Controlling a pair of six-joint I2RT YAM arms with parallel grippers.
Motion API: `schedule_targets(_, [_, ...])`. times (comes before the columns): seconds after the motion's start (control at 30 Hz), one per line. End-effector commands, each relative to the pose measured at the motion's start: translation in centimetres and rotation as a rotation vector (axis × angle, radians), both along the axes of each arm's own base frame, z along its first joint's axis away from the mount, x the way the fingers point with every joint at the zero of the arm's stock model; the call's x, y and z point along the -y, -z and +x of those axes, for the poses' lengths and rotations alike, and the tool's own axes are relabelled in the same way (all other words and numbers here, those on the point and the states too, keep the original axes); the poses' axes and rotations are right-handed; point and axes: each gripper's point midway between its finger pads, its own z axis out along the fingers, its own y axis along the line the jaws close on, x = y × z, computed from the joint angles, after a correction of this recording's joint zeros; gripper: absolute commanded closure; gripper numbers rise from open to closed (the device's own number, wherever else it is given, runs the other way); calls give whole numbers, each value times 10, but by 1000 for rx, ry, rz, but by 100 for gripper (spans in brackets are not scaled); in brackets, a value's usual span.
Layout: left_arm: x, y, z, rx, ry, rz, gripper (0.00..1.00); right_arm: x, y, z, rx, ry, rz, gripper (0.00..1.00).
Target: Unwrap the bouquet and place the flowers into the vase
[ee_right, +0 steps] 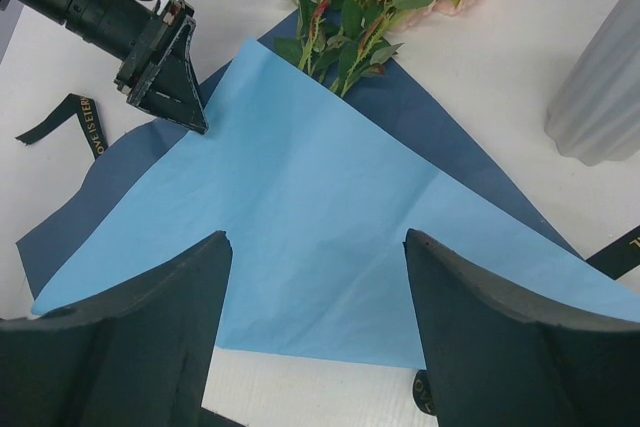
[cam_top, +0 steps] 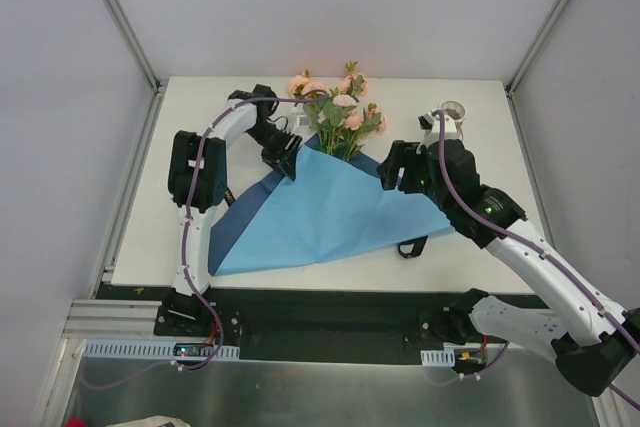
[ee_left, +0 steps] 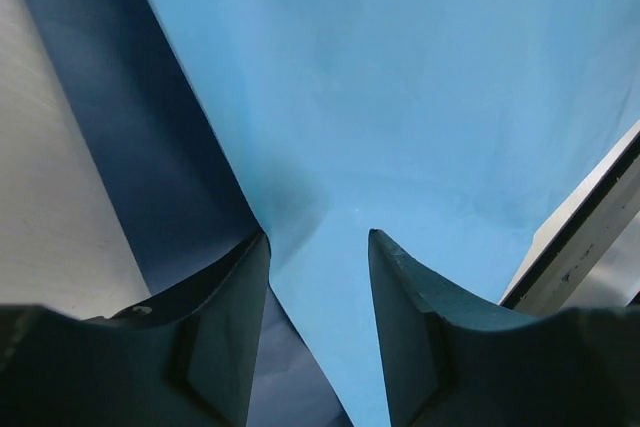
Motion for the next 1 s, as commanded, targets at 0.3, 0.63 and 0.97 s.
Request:
schedule_targets(0.3, [5,-37,7,116,16,25,88,-4,-19,-2,45,-21,72,29])
schedule_targets(0.63, [-6,-49,26,252,-39,105,100,-9,-24,-4,54,-44,93,33])
schedule_targets(0.97, [1,-34,6,164,10,62,67,-8,-24,-5,55,-45,84,31])
